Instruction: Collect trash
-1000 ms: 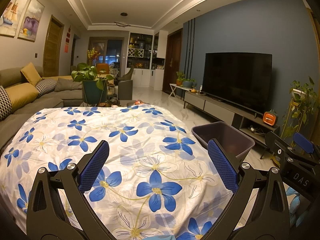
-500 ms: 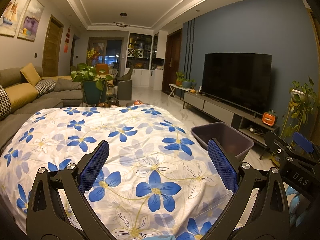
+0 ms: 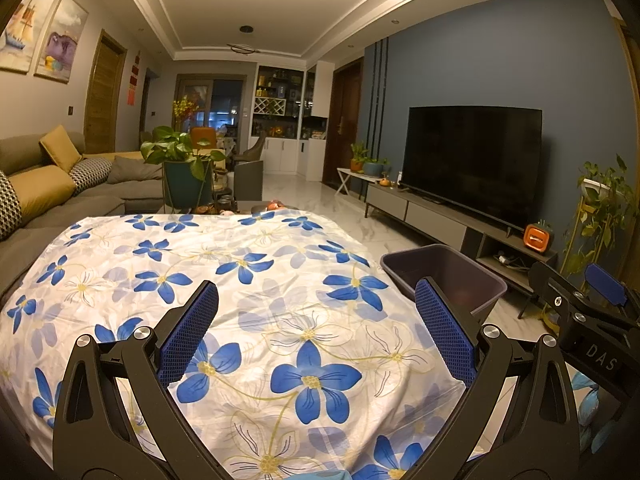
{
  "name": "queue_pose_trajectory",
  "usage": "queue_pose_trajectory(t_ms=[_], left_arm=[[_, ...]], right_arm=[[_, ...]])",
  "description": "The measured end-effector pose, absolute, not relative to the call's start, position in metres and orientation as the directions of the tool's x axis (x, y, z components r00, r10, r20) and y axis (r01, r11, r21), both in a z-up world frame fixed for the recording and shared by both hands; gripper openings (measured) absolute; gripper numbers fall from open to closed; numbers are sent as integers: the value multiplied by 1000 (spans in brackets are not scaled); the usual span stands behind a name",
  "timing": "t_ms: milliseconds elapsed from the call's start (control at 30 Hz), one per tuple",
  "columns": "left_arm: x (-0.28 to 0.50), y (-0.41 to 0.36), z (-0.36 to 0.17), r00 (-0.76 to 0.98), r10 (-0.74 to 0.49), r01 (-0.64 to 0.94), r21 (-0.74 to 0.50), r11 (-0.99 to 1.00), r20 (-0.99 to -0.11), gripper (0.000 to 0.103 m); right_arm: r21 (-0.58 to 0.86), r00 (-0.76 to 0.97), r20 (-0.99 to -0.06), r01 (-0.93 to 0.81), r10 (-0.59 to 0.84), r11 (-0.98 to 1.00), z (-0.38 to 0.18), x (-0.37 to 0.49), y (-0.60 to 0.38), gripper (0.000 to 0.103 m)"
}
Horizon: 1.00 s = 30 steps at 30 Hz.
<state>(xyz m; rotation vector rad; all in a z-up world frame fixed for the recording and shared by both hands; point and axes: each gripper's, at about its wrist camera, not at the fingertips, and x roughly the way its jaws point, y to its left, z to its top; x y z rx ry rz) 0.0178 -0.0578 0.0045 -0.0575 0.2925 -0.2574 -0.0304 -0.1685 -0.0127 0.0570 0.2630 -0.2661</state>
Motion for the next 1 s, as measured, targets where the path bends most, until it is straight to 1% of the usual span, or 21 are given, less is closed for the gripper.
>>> queue_pose_trajectory(t_ms=[833,867,1000], left_arm=[[16,-60,4,923,-265,247,-96,964,-278,97],[16,-61,4,923,-265,249,-94,964,-279,96],[16,-63,4,922,-263,247,-91,965,-285,85]], right_arm=[[23,931,-265,267,-251,964,-11,-30,-170,98],[23,931,-264,267,-252,963,-11,-30,-169,97],[22,931,-263,267,-252,963,-11,-29,-169,97]])
